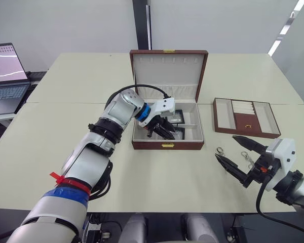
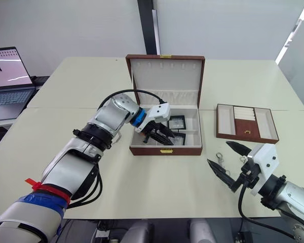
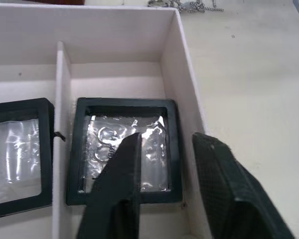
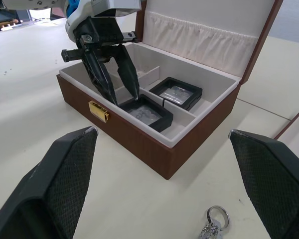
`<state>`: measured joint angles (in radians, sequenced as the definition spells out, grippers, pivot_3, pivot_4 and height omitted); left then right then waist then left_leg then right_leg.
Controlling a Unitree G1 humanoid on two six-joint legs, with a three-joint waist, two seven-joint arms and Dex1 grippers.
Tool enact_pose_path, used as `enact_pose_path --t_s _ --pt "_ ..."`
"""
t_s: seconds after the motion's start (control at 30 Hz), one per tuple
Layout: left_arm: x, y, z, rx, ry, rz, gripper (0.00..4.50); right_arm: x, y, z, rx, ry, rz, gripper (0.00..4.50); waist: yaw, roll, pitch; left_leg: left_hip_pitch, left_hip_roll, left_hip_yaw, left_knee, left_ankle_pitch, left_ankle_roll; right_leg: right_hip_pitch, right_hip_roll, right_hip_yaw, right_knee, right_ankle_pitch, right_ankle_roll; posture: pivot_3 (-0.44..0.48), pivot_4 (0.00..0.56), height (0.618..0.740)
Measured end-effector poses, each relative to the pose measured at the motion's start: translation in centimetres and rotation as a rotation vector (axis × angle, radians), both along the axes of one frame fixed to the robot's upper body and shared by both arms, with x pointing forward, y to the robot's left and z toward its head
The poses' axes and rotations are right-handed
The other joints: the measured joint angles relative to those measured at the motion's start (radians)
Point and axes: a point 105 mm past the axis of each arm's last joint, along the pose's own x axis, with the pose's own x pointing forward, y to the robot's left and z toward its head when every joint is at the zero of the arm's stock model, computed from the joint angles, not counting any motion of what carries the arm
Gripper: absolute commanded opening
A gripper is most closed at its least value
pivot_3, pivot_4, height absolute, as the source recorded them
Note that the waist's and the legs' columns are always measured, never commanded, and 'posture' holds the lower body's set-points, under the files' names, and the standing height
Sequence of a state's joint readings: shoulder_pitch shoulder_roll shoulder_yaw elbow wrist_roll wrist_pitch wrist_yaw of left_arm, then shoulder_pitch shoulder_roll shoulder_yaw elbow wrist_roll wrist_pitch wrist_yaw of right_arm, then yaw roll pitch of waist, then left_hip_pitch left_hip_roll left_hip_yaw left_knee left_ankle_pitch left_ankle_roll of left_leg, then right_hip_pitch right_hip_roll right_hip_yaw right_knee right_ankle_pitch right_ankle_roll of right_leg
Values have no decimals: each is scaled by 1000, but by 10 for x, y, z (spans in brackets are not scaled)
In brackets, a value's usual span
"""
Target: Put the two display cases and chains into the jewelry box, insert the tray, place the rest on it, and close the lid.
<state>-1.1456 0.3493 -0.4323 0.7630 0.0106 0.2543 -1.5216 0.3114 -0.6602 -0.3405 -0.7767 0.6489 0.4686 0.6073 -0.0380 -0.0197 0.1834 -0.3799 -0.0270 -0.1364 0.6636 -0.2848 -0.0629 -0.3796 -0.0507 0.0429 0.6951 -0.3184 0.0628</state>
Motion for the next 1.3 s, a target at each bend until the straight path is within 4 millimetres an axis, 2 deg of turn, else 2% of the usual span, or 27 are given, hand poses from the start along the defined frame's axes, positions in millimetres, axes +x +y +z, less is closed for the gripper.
enact_pose_path --t_s 0.2,0.3,0.47,0.67,0.73,0.83,0.97,1.03,1.07,1.1,1.3 --pt "0 -2 2 -12 -1 0 4372 0 0 0 1 0 0 4500 1 0 0 0 0 0 0 0 0 0 0 0 0 0 0 0 150 740" --pt "-1 -6 3 -33 10 -1 4440 0 0 1 2 -4 1 4500 1 0 0 0 0 0 0 0 0 0 0 0 0 0 0 0 150 740" --pt "7 -6 20 -97 -23 45 4440 5 -5 -1 8 2 -14 4500 -1 0 0 0 0 0 0 0 0 0 0 0 0 0 0 0 150 740" --pt "12 10 42 -207 -47 120 4440 7 -9 -2 10 13 -11 4500 -7 0 0 0 0 0 0 0 0 0 0 0 1 0 0 0 150 740" --pt "5 29 54 -275 -54 157 4440 9 -16 -5 17 31 -27 4500 -17 0 0 1 1 0 -1 0 0 0 0 0 1 0 0 0 150 740" --pt "-5 62 56 -320 -37 257 4440 12 -35 -14 24 70 -78 4500 -21 1 0 2 2 0 -1 0 0 0 0 1 1 0 0 0 150 740" --pt "-19 111 53 -370 -12 464 4440 21 -64 -24 51 95 -156 4500 -19 1 0 2 3 0 0 0 0 0 0 1 2 0 0 0 150 740" --pt "-24 145 52 -401 -34 631 4440 29 -84 -28 80 96 -221 4500 -16 1 0 3 3 0 -1 0 0 0 -1 1 2 0 0 0 150 740" --pt "-24 152 52 -410 -36 667 4440 30 -88 -29 82 97 -234 4500 -15 1 0 3 3 0 -1 0 0 0 -1 1 2 0 0 0 150 740" --pt "-28 167 50 -423 -51 754 4440 34 -94 -30 84 89 -249 4500 -14 1 0 3 4 0 -1 0 0 0 -1 1 1 0 0 0 150 740" --pt "-49 221 32 -464 -134 1084 4440 48 -123 -41 84 73 -349 4500 -5 1 -1 3 5 1 -1 0 0 0 -4 2 1 0 0 0 150 740"
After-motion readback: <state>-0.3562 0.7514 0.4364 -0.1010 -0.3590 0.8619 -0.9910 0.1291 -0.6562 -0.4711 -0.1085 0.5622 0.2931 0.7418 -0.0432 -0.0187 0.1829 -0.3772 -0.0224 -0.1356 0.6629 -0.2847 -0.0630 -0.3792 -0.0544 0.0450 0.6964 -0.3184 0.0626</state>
